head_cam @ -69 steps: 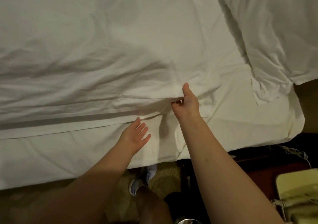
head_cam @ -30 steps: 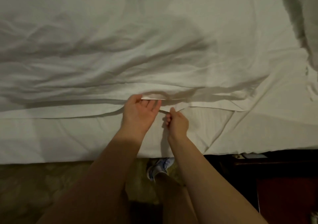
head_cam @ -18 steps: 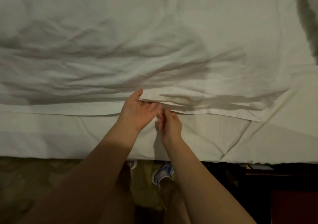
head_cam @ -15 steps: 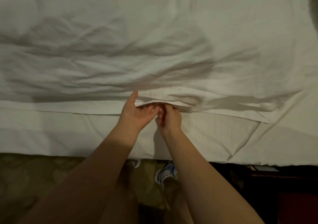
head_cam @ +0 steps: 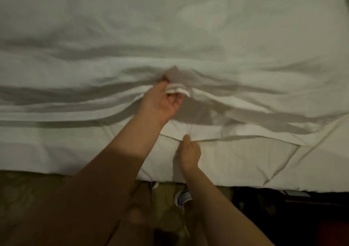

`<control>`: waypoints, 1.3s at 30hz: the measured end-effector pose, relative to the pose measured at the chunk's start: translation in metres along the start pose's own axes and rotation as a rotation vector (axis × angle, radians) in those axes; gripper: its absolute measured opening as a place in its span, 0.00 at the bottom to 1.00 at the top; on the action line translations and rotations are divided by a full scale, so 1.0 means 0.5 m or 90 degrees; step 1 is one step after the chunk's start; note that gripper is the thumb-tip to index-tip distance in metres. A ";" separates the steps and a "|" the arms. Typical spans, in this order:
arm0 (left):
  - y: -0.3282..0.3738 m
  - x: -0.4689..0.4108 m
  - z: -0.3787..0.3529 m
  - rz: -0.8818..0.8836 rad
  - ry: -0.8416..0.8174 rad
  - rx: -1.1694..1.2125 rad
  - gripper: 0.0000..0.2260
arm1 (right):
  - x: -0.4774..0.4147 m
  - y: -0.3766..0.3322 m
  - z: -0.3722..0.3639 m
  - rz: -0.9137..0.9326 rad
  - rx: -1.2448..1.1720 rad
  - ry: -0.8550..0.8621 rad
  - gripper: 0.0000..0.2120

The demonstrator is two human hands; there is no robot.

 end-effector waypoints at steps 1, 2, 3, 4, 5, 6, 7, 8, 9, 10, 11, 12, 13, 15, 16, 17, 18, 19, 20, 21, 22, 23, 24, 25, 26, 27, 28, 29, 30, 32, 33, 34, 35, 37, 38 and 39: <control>-0.014 -0.002 0.014 0.012 0.019 -0.014 0.11 | -0.002 0.013 -0.005 -0.015 0.021 -0.014 0.16; -0.028 -0.008 0.029 0.030 0.039 -0.023 0.10 | -0.002 0.013 -0.016 -0.003 0.028 -0.013 0.15; -0.040 -0.013 0.041 0.041 0.055 -0.028 0.09 | 0.010 0.002 -0.024 0.008 0.013 -0.004 0.16; -0.045 -0.015 0.047 0.047 0.053 -0.040 0.09 | 0.023 -0.007 -0.025 0.031 -0.014 -0.006 0.18; -0.043 -0.017 0.046 0.040 0.044 -0.041 0.08 | 0.029 -0.009 -0.019 0.043 -0.034 -0.011 0.20; -0.042 -0.020 0.045 0.029 0.035 -0.034 0.08 | 0.030 -0.004 -0.009 0.049 -0.020 -0.015 0.21; -0.043 -0.021 0.045 0.024 0.026 -0.033 0.08 | 0.022 0.016 0.006 0.048 0.025 -0.010 0.21; -0.043 -0.023 0.048 0.030 0.021 -0.050 0.08 | 0.011 0.028 0.018 0.022 0.066 -0.012 0.20; -0.044 -0.021 0.055 0.040 0.025 -0.070 0.08 | -0.005 0.034 0.016 0.003 0.081 -0.016 0.20; -0.047 -0.018 0.069 0.050 0.034 -0.084 0.08 | -0.012 0.033 0.008 -0.004 0.057 -0.011 0.20; -0.052 -0.021 0.092 0.057 0.045 -0.098 0.08 | -0.018 0.037 0.000 -0.013 0.020 -0.010 0.21; -0.060 -0.021 0.119 0.064 0.059 -0.109 0.08 | -0.010 0.041 -0.006 -0.035 -0.036 -0.013 0.20; -0.067 -0.018 0.145 0.068 0.067 -0.109 0.08 | -0.002 0.051 -0.008 -0.050 -0.103 -0.022 0.19; -0.064 -0.008 0.194 0.054 0.079 -0.043 0.07 | 0.019 0.066 -0.021 -0.085 -0.225 -0.075 0.13; -0.054 -0.004 0.217 0.040 0.084 0.013 0.07 | 0.029 0.067 -0.035 -0.106 -0.247 -0.108 0.11; -0.038 -0.002 0.240 0.020 0.091 0.063 0.07 | 0.035 0.063 -0.056 -0.125 -0.248 -0.137 0.11; -0.018 -0.001 0.262 -0.005 0.100 0.103 0.08 | 0.040 0.059 -0.085 -0.149 -0.240 -0.168 0.13; 0.004 0.000 0.283 -0.026 0.107 0.137 0.11 | 0.047 0.054 -0.117 -0.173 -0.235 -0.198 0.14; 0.026 0.001 0.302 -0.039 0.112 0.164 0.14 | 0.054 0.054 -0.151 -0.209 -0.243 -0.218 0.16; 0.046 0.001 0.317 -0.044 0.115 0.183 0.17 | 0.062 0.050 -0.186 -0.246 -0.257 -0.238 0.16; 0.067 -0.001 0.328 -0.050 0.115 0.196 0.19 | 0.066 0.050 -0.219 -0.269 -0.270 -0.244 0.15; 0.088 -0.005 0.337 -0.058 0.114 0.207 0.18 | 0.068 0.053 -0.251 -0.283 -0.275 -0.248 0.14; 0.110 -0.007 0.342 -0.065 0.108 0.212 0.17 | 0.067 0.063 -0.281 -0.291 -0.263 -0.252 0.12; 0.132 -0.005 0.343 -0.069 0.096 0.201 0.14 | 0.071 0.067 -0.311 -0.302 -0.246 -0.269 0.12; 0.156 -0.004 0.339 -0.068 0.079 0.179 0.11 | 0.076 0.061 -0.343 -0.297 -0.218 -0.286 0.13; 0.177 -0.004 0.336 -0.067 0.064 0.152 0.09 | 0.077 0.053 -0.387 -0.289 -0.197 -0.291 0.14; 0.195 -0.001 0.336 -0.058 0.051 0.126 0.08 | 0.082 0.039 -0.425 -0.260 -0.189 -0.282 0.14; 0.215 0.003 0.333 -0.047 0.038 0.097 0.08 | 0.094 0.015 -0.463 -0.202 -0.192 -0.274 0.14; 0.237 0.009 0.328 -0.035 0.022 0.070 0.08 | 0.107 0.003 -0.492 -0.113 -0.187 -0.251 0.12; 0.273 0.007 0.322 -0.018 -0.013 0.035 0.10 | 0.140 0.037 -0.500 0.004 -0.117 -0.198 0.12; 0.286 0.003 0.322 -0.010 -0.030 0.021 0.10 | 0.158 0.082 -0.483 -0.021 -0.069 -0.150 0.14; 0.292 0.002 0.324 0.002 -0.043 0.007 0.10 | 0.168 0.136 -0.463 -0.055 -0.038 -0.114 0.16; 0.292 0.004 0.328 0.019 -0.053 -0.008 0.11 | 0.167 0.172 -0.452 -0.080 -0.005 -0.088 0.18; 0.284 0.005 0.342 0.048 -0.055 -0.038 0.11 | 0.163 0.182 -0.467 -0.071 0.052 -0.085 0.18; 0.276 0.003 0.356 0.061 -0.046 -0.051 0.11 | 0.170 0.171 -0.473 -0.061 0.055 -0.078 0.17; 0.270 0.001 0.370 0.070 -0.042 -0.064 0.10 | 0.184 0.154 -0.480 -0.051 0.034 -0.068 0.17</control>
Point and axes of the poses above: each hand's wrist, its own x-axis away from the middle knuckle, its own z-axis out of the back of the hand, y = z × x, the point moved 3 cm from there along -x, towards the middle knuckle, and after that the axes turned 11 degrees about -x, right-handed, at the moved point
